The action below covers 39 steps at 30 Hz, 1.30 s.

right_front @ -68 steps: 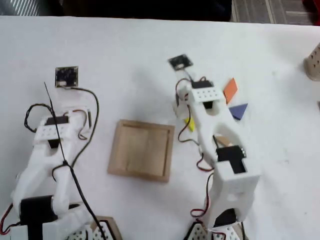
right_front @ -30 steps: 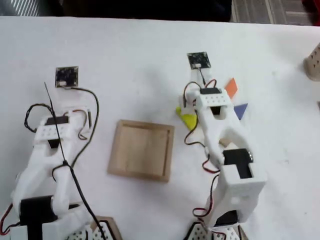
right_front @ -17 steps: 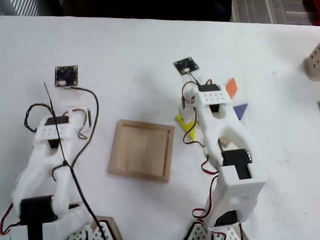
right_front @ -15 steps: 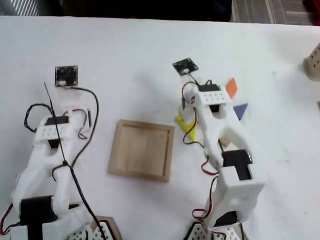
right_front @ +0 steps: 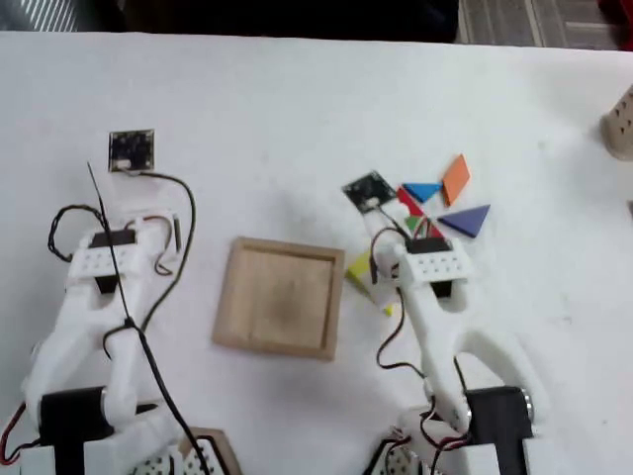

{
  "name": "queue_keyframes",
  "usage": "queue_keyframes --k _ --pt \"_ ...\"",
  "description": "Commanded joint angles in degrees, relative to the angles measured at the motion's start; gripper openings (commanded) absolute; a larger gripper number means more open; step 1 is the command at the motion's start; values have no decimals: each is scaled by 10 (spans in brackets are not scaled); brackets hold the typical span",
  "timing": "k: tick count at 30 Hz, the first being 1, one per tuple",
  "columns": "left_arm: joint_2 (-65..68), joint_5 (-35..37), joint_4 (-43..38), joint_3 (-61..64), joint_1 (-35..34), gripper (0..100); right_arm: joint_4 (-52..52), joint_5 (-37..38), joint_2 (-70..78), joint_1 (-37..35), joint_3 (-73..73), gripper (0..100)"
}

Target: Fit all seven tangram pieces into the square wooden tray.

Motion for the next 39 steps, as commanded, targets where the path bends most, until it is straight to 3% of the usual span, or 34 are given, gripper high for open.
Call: queue_keyframes --k 1,5,11,15,18,24,31,39 --pt "-29 -5 -12 -18 -7 24 18 4 -31 31 0 17" --pt "-29 -5 -12 -18 -7 24 58 -9 -87 30 -23 18" --pt "-28 -5 -15 -18 -7 24 109 -171 -102 -18 -102 18" --pt "-28 -5 -15 -18 -7 24 66 -262 -98 -63 -91 19" --pt "-28 -5 -15 -18 -7 24 -15 -290 -66 -70 -52 19" --pt "-28 -5 -15 -18 -7 24 -86 -232 30 -34 -29 18" --pt "-28 -5 -15 -18 -7 24 9 -83 41 1 -47 18" --pt "-28 -5 -15 -18 -7 24 18 48 44 91 -46 18"
